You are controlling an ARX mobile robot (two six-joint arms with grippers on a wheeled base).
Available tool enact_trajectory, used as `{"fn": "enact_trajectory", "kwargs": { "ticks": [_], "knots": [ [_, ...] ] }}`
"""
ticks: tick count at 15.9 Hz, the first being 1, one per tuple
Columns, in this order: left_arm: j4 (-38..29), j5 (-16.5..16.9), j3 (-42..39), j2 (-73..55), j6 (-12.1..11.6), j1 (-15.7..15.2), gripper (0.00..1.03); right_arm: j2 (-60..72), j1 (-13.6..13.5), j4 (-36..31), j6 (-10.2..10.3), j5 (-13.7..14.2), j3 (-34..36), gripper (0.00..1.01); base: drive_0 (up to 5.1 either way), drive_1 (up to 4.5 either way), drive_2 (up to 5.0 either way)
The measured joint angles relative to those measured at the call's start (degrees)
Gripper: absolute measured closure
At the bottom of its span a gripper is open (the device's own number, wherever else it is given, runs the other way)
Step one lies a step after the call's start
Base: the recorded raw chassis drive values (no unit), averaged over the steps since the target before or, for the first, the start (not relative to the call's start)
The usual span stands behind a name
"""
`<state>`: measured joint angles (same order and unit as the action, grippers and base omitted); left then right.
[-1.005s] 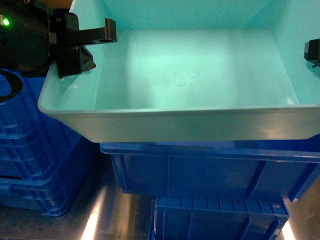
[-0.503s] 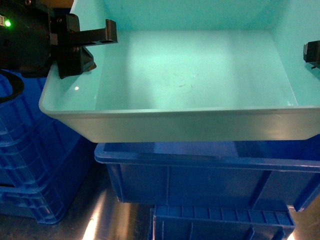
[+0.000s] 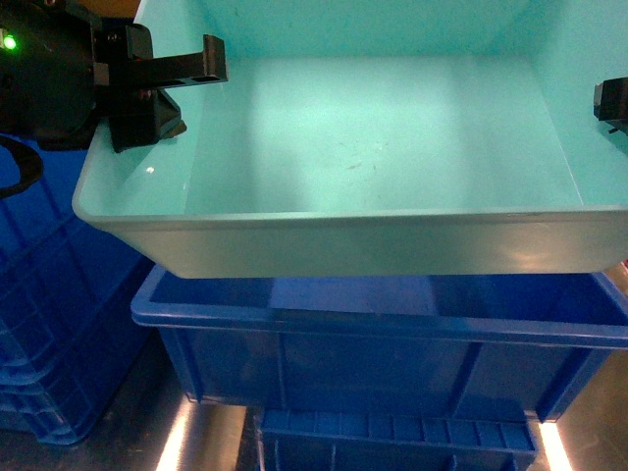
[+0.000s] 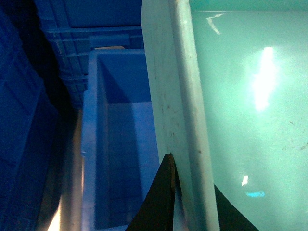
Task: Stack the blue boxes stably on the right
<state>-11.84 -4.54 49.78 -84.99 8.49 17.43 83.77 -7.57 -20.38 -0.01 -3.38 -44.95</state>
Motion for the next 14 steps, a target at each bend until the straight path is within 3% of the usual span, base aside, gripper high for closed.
{"fn": "enact_trajectory", "kwargs": {
  "ticks": [14],
  "knots": [
    [0.11, -0.20, 0.00, 0.11, 0.02, 0.26, 0.98, -0.28, 0.09, 0.20, 0.00, 0.07, 0.09, 0.94, -0.2, 4.11, -4.5]
  ]
}}
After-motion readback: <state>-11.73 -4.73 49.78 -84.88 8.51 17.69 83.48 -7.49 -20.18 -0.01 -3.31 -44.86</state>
